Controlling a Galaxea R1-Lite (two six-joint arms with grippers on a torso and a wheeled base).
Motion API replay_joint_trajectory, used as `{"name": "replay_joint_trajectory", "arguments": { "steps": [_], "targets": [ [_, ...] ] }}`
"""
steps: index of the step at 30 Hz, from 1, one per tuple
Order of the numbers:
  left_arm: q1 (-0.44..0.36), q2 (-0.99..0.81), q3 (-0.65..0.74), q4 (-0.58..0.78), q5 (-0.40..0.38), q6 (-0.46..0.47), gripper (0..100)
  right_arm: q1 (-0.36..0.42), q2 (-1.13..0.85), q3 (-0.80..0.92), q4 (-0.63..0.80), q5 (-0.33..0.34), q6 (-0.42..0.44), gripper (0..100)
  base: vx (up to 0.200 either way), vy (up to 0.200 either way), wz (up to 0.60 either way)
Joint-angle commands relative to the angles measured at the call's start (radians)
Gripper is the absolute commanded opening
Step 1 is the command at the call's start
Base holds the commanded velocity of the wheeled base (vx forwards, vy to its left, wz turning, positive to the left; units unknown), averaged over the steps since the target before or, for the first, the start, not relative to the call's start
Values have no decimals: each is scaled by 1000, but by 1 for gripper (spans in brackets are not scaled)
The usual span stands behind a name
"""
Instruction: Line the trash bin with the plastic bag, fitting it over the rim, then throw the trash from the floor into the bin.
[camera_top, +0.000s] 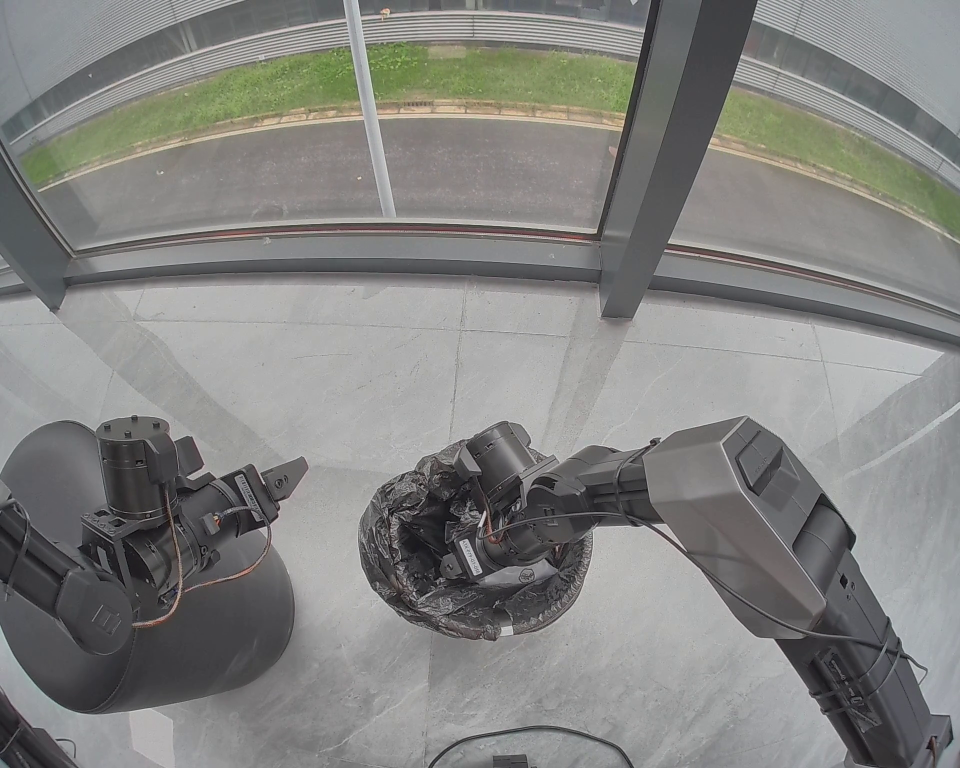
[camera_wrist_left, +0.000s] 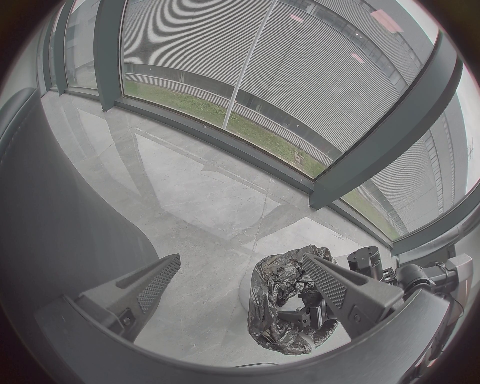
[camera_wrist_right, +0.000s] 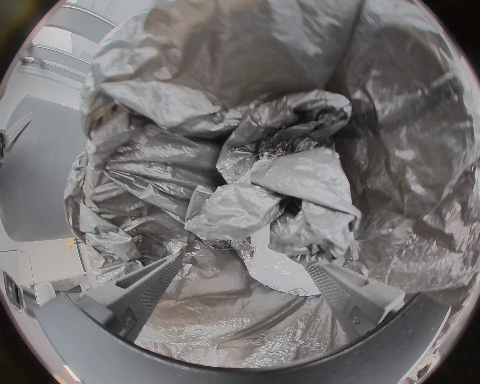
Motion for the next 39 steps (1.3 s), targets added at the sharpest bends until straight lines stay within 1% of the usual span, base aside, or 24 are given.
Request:
{"name": "replay_joint_trajectory", "arguments": {
  "steps": [1, 5, 7, 8, 9, 13, 16, 17, 19, 20, 22, 23, 24, 25, 26, 27, 29, 30, 31, 34, 35, 36, 38, 39],
  "targets": [
    [0, 2, 0, -2, 0, 0, 100, 0, -21, 0, 1, -4, -6, 100, 0, 0, 0],
    [0, -10, 0, -3, 1, -6, 100, 19, -118, 0, 41, -4, -40, 100, 0, 0, 0],
    [0, -15, 0, -3, 1, -12, 100, 26, -141, 0, 59, -4, -40, 100, 0, 0, 0],
    [0, -30, 0, -3, 0, -26, 100, 40, -199, 0, 113, -5, -40, 100, 0, 0, 0],
    [0, -30, 0, -3, 0, -26, 100, 40, -199, 0, 113, -5, -40, 100, 0, 0, 0],
    [0, -61, 0, -3, -2, -49, 100, 39, -269, 0, 217, -8, -31, 100, 0, 0, 0],
    [0, -125, 0, -3, -3, -54, 100, 5, -315, 0, 423, -79, -11, 100, 0, 0, 0],
    [0, -153, 0, -2, -5, -54, 100, -7, -332, 0, 501, -87, -14, 100, 0, 0, 0],
    [0, -236, -1, 12, -17, -48, 100, -44, -381, 0, 722, -76, -29, 100, 0, 0, 0],
    [2, -326, -10, 38, -26, -35, 100, -78, -426, 0, 900, -68, -60, 100, 0, 0, 0],
    [2, -326, -10, 38, -26, -35, 100, -78, -426, 0, 900, -68, -60, 100, 0, 0, 0],
    [2, -446, -29, 127, -29, -3, 100, -119, -477, 0, 1087, -80, -97, 100, 0, 0, 0],
    [2, -473, -35, 153, -29, 6, 100, -129, -490, 0, 1127, -80, -103, 100, 0, 0, 0],
    [2, -587, -67, 296, -31, 46, 100, -156, -556, 0, 1236, -87, -89, 100, 0, 0, 0],
    [2, -674, -93, 420, -31, 64, 100, -170, -619, 0, 1236, -87, -14, 100, 0, 0, 0],
    [0, -699, -101, 455, -31, 69, 100, -176, -639, 0, 1236, -88, 23, 100, 0, 0, 0],
    [-1, -793, -127, 596, -31, 87, 100, -204, -727, 0, 1236, -97, 122, 100, 0, 0, 0],
    [-1, -802, -129, 612, -31, 90, 100, -205, -737, 0, 1236, -99, 126, 100, 0, 0, 0],
    [-6, -909, -164, 767, -29, 115, 100, -224, -846, 0, 1236, -111, 129, 100, 0, 0, 0],
    [-9, -1095, -237, 1049, -29, 127, 100, -224, -1087, 0, 1228, -123, 132, 100, 0, 0, 0],
    [-9, -1110, -245, 1072, -29, 129, 100, -222, -1109, 0, 1227, -123, 132, 100, 0, 0, 0],
    [-9, -1196, -291, 1221, -29, 132, 100, -207, -1239, 0, 1196, -126, 132, 100, 0, 0, 0],
    [-7, -1279, -346, 1359, -29, 135, 100, -172, -1382, 0, 1141, -126, 133, 100, 0, 0, 0],
    [-6, -1334, -388, 1445, -29, 138, 100, -167, -1487, 0, 1098, -126, 130, 100, 0, 0, 0]
  ]
}}
